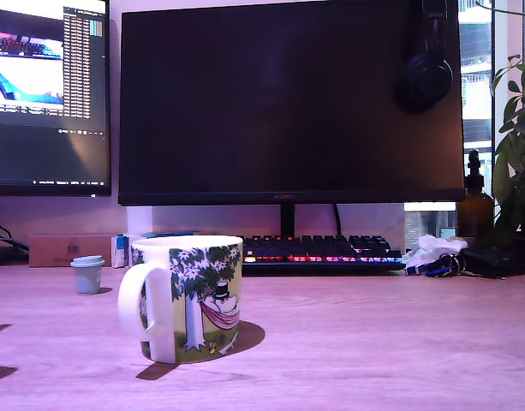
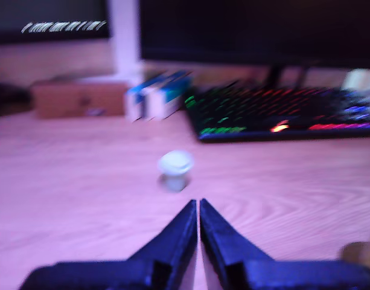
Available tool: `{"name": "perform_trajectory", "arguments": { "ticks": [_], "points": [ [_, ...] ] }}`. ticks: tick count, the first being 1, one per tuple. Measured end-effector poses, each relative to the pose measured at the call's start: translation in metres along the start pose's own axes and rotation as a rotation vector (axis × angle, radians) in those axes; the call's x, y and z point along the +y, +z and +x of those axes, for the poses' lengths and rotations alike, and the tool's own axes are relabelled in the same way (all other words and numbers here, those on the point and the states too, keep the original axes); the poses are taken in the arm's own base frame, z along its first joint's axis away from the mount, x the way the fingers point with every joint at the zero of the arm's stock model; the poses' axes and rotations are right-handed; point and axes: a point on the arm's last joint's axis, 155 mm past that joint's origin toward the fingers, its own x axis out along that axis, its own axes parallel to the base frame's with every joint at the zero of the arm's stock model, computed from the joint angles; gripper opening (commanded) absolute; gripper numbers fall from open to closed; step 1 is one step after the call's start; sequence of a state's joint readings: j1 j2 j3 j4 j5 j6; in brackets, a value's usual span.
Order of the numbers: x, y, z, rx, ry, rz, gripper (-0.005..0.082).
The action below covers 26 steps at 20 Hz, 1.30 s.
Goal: Pick up the coffee capsules on the table and drop them inside the coffee cup
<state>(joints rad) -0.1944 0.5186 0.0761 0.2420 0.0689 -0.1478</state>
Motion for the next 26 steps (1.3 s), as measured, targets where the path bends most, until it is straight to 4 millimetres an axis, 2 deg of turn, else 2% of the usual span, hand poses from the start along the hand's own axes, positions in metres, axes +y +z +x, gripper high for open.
{"name": "perform_trajectory", "arguments": {
  "ticks": [4, 9, 10, 12, 13, 14, 22, 26],
  "points": [
    [0.002, -0.011, 0.0, 0.043, 0.006, -0.003, -0.0019],
    [0.002, -0.013, 0.0, 0.051, 0.008, -0.004, 0.0003],
    [0.002, -0.015, 0.0, 0.059, 0.009, -0.004, 0.0097],
    [0.003, -0.022, -0.001, 0.086, 0.013, -0.006, 0.0524],
    [0.004, -0.026, -0.001, 0.104, 0.015, -0.008, 0.0644],
    [0.004, -0.03, -0.002, 0.119, 0.018, -0.009, 0.0675],
    [0.003, -0.03, -0.002, 0.121, 0.004, 0.054, 0.0674],
    [0.001, -0.021, 0.001, 0.082, -0.001, 0.066, 0.0674]
  ]
}}
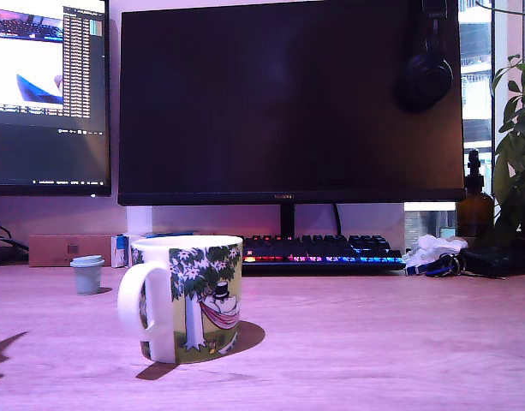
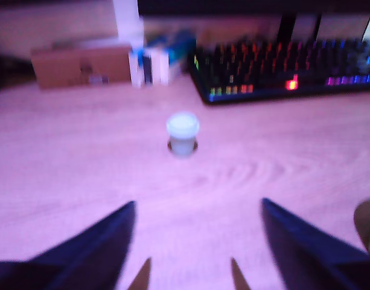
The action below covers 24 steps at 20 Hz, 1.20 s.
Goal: Pick up the coffee capsules on the table and drop them inside the coffee cup
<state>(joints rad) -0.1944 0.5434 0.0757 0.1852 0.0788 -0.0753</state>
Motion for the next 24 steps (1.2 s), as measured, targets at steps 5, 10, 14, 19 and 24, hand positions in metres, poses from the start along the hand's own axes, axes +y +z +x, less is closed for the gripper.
{"name": "perform_trajectory", "arguments": {
  "ticks": [5, 10, 14, 19, 24],
  "points": [
    [0.002, -0.005, 0.01, 0.019, 0.008, -0.001, 0.0674],
    [0.004, -0.009, 0.021, 0.025, 0.011, 0.005, 0.0674],
    [0.005, -0.013, 0.031, 0.03, 0.012, 0.005, 0.0674],
    [0.007, -0.025, 0.045, 0.049, 0.013, 0.004, 0.0674],
    [0.009, -0.032, 0.055, 0.046, 0.012, 0.004, 0.0674]
  ]
}}
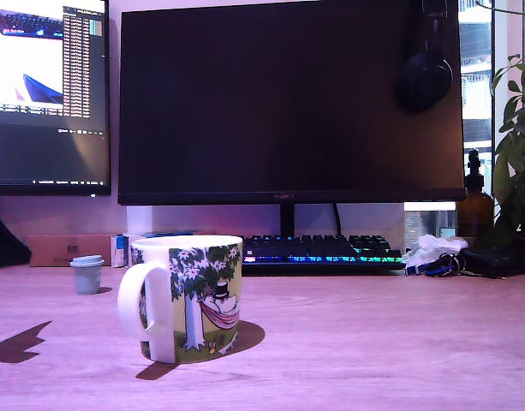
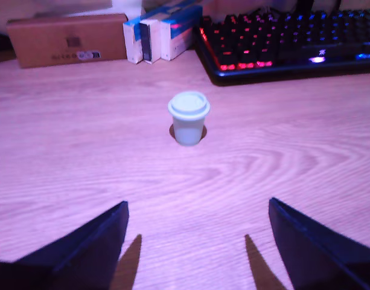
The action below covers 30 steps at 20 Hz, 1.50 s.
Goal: Pick up the coffee capsules on the table and drop them inside the coffee cup
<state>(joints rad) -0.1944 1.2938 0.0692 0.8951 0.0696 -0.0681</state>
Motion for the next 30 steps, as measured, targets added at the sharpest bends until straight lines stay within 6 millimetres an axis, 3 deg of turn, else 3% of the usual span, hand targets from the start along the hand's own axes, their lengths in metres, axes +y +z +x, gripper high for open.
{"name": "perform_trajectory", "arguments": {
  "ticks": [7, 12, 17, 22, 30],
  "points": [
    [0.003, -0.021, 0.02, 0.047, 0.003, -0.003, 0.0674],
    [0.004, -0.001, 0.054, 0.014, 0.001, 0.006, 0.0674],
    [0.005, -0.017, 0.074, 0.058, -0.005, 0.012, 0.0674],
    [0.004, 0.003, 0.1, 0.008, -0.017, 0.019, 0.0674],
    [0.008, 0.018, 0.133, -0.012, -0.027, 0.04, 0.0674]
  ]
}}
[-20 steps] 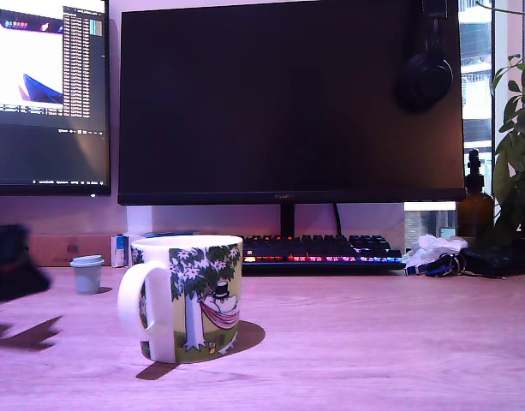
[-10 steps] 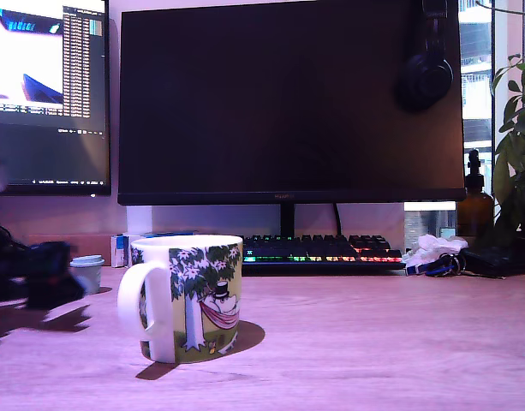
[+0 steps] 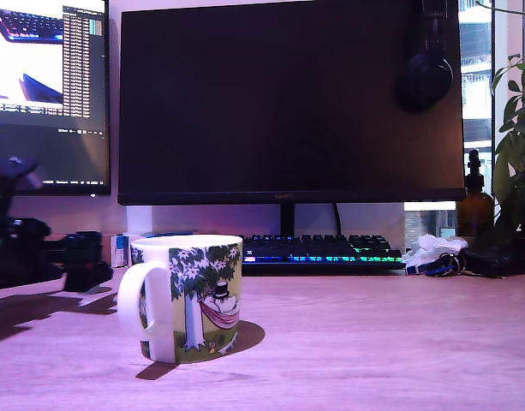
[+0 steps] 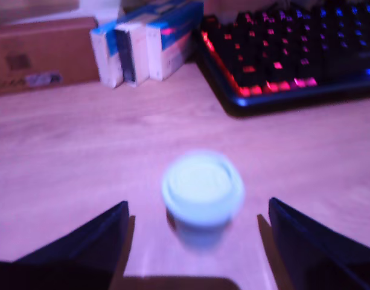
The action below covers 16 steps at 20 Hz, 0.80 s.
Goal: Pick up the coffee capsules on the table and drop them inside the coffee cup
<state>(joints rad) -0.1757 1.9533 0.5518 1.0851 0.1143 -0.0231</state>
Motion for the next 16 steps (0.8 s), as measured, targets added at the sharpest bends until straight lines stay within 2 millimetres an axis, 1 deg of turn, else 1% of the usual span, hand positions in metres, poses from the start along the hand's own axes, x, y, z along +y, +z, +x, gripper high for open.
{"name": "perform_trajectory", "arguments": {
  "ticks": [7, 9, 16],
  "points": [
    [-0.001, 0.014, 0.016, -0.011, -0.026, -0.001, 0.0674],
    [0.0, 0.012, 0.017, -0.002, -0.025, -0.002, 0.0674],
    [0.001, -0.007, 0.019, 0.068, -0.024, 0.014, 0.0671]
  ]
}}
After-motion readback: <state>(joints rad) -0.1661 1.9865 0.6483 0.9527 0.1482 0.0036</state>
